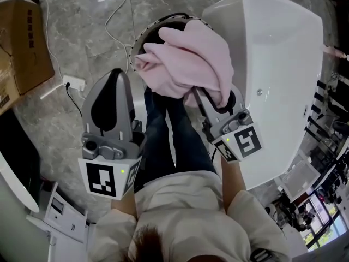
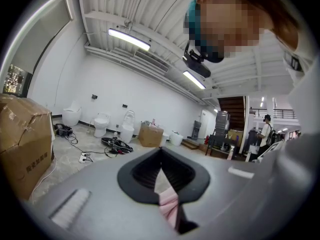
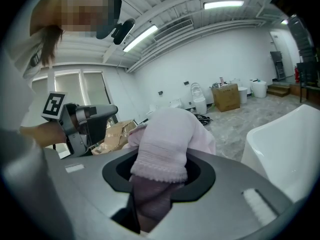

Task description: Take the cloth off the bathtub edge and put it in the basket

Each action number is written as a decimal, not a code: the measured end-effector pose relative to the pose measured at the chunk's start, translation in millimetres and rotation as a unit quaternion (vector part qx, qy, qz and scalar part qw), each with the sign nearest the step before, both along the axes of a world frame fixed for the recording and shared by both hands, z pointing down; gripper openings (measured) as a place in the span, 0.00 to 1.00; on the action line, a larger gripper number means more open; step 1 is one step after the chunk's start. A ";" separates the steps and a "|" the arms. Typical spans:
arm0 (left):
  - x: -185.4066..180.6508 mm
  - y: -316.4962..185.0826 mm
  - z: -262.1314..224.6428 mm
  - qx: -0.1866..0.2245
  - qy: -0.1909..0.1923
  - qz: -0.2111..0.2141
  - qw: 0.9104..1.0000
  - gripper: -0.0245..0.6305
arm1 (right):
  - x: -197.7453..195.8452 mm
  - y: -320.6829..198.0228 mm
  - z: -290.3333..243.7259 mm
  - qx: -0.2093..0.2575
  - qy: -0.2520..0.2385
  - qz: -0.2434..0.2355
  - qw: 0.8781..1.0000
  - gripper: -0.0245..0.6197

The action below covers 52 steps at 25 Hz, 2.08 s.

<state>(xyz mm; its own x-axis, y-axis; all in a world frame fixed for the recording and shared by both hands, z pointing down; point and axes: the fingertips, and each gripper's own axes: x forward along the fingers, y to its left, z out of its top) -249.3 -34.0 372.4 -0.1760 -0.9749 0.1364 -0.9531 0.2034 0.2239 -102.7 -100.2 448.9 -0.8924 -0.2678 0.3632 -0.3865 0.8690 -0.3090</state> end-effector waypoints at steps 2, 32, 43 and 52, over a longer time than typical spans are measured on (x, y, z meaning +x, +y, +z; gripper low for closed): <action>-1.7 -3.6 10.3 -0.004 -0.002 -0.003 1.000 0.06 | 0.5 -1.2 12.4 0.000 0.004 0.001 1.000 0.26; 0.7 1.3 116.6 -0.045 0.040 -0.043 0.997 0.06 | -6.0 -9.7 214.7 -0.052 0.117 0.011 0.992 0.26; -2.2 4.3 142.5 -0.060 0.052 -0.046 0.996 0.06 | -3.2 -16.8 280.7 -0.075 0.157 0.015 0.985 0.26; 3.7 9.3 159.0 -0.074 0.059 -0.044 0.994 0.06 | 7.0 -20.5 322.5 -0.094 0.190 0.026 0.977 0.26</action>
<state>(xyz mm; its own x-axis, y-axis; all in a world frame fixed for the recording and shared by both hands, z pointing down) -245.5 -24.7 531.4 -0.2339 -0.9239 0.3029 -0.8989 0.3242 0.2948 -95.8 -120.6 771.5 -0.6705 -0.2060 0.7127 -0.5464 0.7870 -0.2866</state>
